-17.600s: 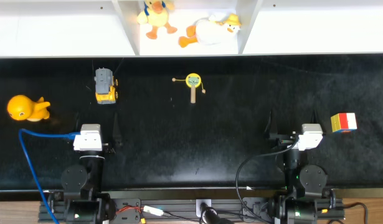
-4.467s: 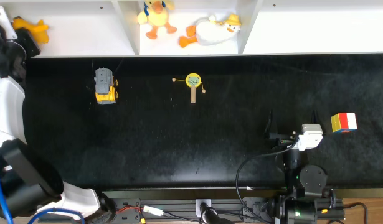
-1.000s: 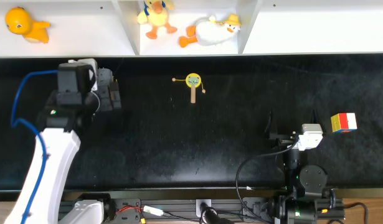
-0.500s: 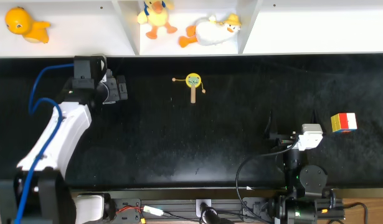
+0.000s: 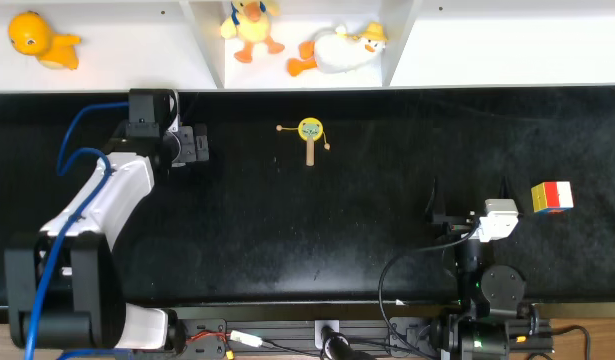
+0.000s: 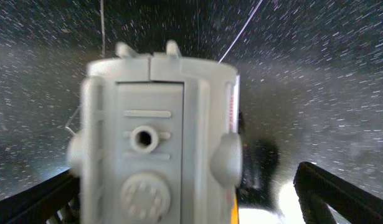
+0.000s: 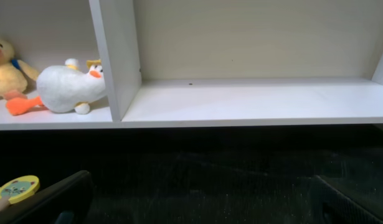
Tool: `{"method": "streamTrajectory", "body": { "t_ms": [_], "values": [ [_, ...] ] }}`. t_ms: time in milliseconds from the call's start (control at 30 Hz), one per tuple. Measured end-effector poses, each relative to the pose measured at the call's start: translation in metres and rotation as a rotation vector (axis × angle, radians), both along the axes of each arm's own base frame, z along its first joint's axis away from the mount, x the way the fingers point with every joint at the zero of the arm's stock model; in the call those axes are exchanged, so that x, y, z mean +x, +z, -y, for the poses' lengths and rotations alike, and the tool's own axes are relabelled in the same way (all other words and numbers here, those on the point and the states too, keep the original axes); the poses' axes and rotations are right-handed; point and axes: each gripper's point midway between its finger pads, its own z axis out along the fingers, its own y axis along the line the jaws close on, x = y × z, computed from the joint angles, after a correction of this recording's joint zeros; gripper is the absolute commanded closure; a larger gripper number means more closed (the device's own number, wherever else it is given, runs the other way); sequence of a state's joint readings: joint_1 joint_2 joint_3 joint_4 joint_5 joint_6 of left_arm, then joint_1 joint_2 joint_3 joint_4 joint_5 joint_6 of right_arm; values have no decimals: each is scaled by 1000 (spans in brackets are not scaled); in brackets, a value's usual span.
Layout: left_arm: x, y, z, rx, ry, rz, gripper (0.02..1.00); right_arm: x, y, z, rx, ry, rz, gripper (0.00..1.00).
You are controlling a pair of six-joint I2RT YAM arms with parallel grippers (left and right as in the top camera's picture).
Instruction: Store Toys
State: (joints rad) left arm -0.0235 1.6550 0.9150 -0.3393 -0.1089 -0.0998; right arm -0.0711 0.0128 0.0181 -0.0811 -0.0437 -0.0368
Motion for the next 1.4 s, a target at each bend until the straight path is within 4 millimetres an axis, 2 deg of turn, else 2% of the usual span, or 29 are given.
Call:
{"method": "streamTrajectory", "body": {
  "t_ms": [267,400,533,967,1133,1300,1400],
  "values": [
    [2,-2,-12,1,29,4,31,0,0,0,0,0,0,7],
    [2,-2,-14,1,33,4,202,0,0,0,0,0,0,5],
    [2,-2,-14,2,24,6,312,0,0,0,0,0,0,5],
    [3,-4,-12,-3,12,4,498,0,0,0,0,0,0,5],
    [3,-4,-12,-3,12,2,634,0,0,0,0,0,0,7],
    [0,-3,-12,-4,11,-20,711,0,0,0,0,0,0,5],
    [-9,0,-11,-7,10,-44,761,0,0,0,0,0,0,5]
  ]
}}
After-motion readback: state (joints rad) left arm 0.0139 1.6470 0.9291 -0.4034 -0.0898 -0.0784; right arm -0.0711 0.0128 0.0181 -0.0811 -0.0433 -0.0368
